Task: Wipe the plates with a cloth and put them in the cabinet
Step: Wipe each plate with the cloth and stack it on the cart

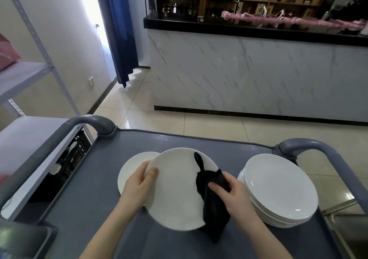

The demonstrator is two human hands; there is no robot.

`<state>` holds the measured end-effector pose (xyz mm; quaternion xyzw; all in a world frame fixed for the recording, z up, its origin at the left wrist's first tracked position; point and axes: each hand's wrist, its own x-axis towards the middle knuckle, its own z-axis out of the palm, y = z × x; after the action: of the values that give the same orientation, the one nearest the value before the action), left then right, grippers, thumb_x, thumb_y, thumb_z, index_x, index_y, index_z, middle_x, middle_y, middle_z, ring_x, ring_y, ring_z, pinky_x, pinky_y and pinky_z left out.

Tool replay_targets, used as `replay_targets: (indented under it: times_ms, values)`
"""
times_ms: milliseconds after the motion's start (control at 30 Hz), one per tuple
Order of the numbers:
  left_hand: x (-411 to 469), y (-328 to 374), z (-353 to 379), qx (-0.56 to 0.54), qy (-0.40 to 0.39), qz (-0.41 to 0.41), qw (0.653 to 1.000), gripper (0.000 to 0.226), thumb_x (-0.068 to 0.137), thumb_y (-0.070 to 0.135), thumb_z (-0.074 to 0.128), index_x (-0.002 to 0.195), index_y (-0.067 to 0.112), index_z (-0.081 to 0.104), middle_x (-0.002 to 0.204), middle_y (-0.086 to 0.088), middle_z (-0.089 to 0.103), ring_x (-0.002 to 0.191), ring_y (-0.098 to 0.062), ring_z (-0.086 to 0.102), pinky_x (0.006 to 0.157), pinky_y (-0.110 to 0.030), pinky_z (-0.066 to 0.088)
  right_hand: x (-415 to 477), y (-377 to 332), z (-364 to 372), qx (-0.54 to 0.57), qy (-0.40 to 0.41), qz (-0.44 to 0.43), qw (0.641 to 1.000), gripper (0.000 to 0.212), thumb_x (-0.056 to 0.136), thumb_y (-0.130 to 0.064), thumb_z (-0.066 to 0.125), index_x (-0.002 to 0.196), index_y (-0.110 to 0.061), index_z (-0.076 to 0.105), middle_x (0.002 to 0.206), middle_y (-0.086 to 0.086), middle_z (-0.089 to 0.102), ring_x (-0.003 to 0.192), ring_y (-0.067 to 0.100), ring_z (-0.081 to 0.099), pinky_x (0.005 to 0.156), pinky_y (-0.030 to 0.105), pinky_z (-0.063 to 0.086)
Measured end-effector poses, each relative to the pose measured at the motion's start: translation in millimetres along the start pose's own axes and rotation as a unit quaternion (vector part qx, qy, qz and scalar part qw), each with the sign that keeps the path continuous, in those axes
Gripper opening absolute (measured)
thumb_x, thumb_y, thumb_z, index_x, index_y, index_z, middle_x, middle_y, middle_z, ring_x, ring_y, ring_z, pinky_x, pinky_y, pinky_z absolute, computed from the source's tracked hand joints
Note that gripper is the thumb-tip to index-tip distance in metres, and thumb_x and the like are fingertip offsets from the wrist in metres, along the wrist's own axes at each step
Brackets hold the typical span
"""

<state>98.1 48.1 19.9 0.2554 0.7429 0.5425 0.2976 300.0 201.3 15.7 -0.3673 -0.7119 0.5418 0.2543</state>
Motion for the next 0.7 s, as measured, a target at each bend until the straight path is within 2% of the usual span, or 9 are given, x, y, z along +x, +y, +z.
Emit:
replay_targets:
  times_ms: [67, 133, 233, 267, 333, 400, 467, 600, 700]
  values:
    - [4, -2, 1, -0.002, 0.028, -0.038, 0.999, 0.033, 0.104, 0.038, 0.049, 0.136, 0.047, 0.050, 0.115, 0.013, 0.066, 0.107, -0.011, 0.064, 0.088, -0.037, 0.055, -3, -9, 2, -0.071, 0.058, -0.076, 0.993, 0.027, 0.085, -0.010, 0.072, 0.088, -0.036, 0.065, 0.084, -0.022, 0.070, 0.081, -0.002, 0.064, 0.071, 0.010, 0.045]
    - [2, 0, 5, -0.060, 0.034, -0.107, 0.992, 0.045, 0.102, 0.048, 0.048, 0.145, 0.050, 0.034, 0.116, 0.005, 0.065, 0.100, -0.020, 0.070, 0.083, -0.042, 0.059, -10, -15, 5, -0.125, 0.113, -0.139, 0.976, 0.030, 0.085, -0.010, 0.072, 0.096, -0.037, 0.066, 0.088, -0.030, 0.068, 0.083, -0.009, 0.062, 0.072, 0.003, 0.041]
    - [-2, 18, 20, -0.238, -0.016, -0.181, 0.954, 0.044, 0.094, 0.062, 0.050, 0.135, 0.064, 0.035, 0.115, -0.012, 0.071, 0.093, -0.031, 0.076, 0.071, -0.042, 0.062, -23, -16, 11, -0.199, 0.136, -0.243, 0.940, 0.029, 0.087, -0.009, 0.069, 0.113, -0.022, 0.071, 0.102, -0.021, 0.072, 0.091, -0.002, 0.066, 0.083, 0.013, 0.047]
    - [0, 24, 25, -0.279, -0.024, -0.194, 0.940, 0.047, 0.090, 0.064, 0.054, 0.135, 0.060, 0.040, 0.118, -0.017, 0.069, 0.095, -0.033, 0.076, 0.069, -0.042, 0.063, -28, -14, 14, -0.227, 0.126, -0.289, 0.922, 0.033, 0.084, -0.006, 0.068, 0.116, -0.017, 0.071, 0.107, -0.013, 0.072, 0.096, 0.004, 0.067, 0.087, 0.018, 0.049]
    - [6, 31, 36, -0.312, -0.017, -0.223, 0.923, 0.050, 0.088, 0.059, 0.062, 0.132, 0.037, 0.052, 0.119, -0.019, 0.066, 0.092, -0.036, 0.074, 0.064, -0.043, 0.063, -38, -10, 20, -0.279, 0.101, -0.359, 0.885, 0.043, 0.077, 0.001, 0.069, 0.118, -0.011, 0.071, 0.114, -0.002, 0.071, 0.103, 0.014, 0.068, 0.093, 0.026, 0.051]
    - [10, 32, 42, -0.301, 0.002, -0.229, 0.926, 0.027, 0.094, 0.040, 0.065, 0.114, 0.024, 0.058, 0.107, -0.015, 0.064, 0.079, -0.032, 0.068, 0.052, -0.036, 0.058, -43, -7, 24, -0.305, 0.086, -0.396, 0.862, 0.050, 0.072, 0.005, 0.070, 0.119, -0.011, 0.071, 0.119, 0.000, 0.069, 0.108, 0.017, 0.067, 0.096, 0.027, 0.050]
    - [12, 24, 42, -0.300, 0.020, -0.224, 0.927, 0.009, 0.098, 0.018, 0.060, 0.106, 0.021, 0.057, 0.096, -0.011, 0.060, 0.068, -0.024, 0.061, 0.045, -0.030, 0.052, -44, -4, 21, -0.287, 0.044, -0.387, 0.875, 0.052, 0.073, 0.005, 0.071, 0.121, -0.013, 0.069, 0.127, -0.002, 0.066, 0.118, 0.015, 0.062, 0.100, 0.028, 0.048]
    - [11, 11, 37, -0.337, 0.010, -0.199, 0.920, 0.020, 0.099, 0.004, 0.053, 0.103, 0.024, 0.056, 0.079, -0.006, 0.066, 0.058, -0.019, 0.066, 0.046, -0.032, 0.053, -46, -1, 9, -0.110, -0.093, -0.216, 0.966, 0.051, 0.085, -0.002, 0.069, 0.127, -0.031, 0.064, 0.136, -0.021, 0.057, 0.136, 0.003, 0.044, 0.111, 0.020, 0.034]
    - [5, 5, 31, -0.332, -0.009, -0.167, 0.928, 0.024, 0.098, 0.006, 0.054, 0.105, 0.029, 0.056, 0.071, -0.002, 0.071, 0.054, -0.019, 0.065, 0.044, -0.031, 0.050, -39, -5, 2, 0.049, -0.061, -0.081, 0.994, 0.046, 0.092, 0.000, 0.062, 0.109, -0.041, 0.073, 0.116, -0.016, 0.071, 0.117, 0.007, 0.062, 0.094, 0.016, 0.045]
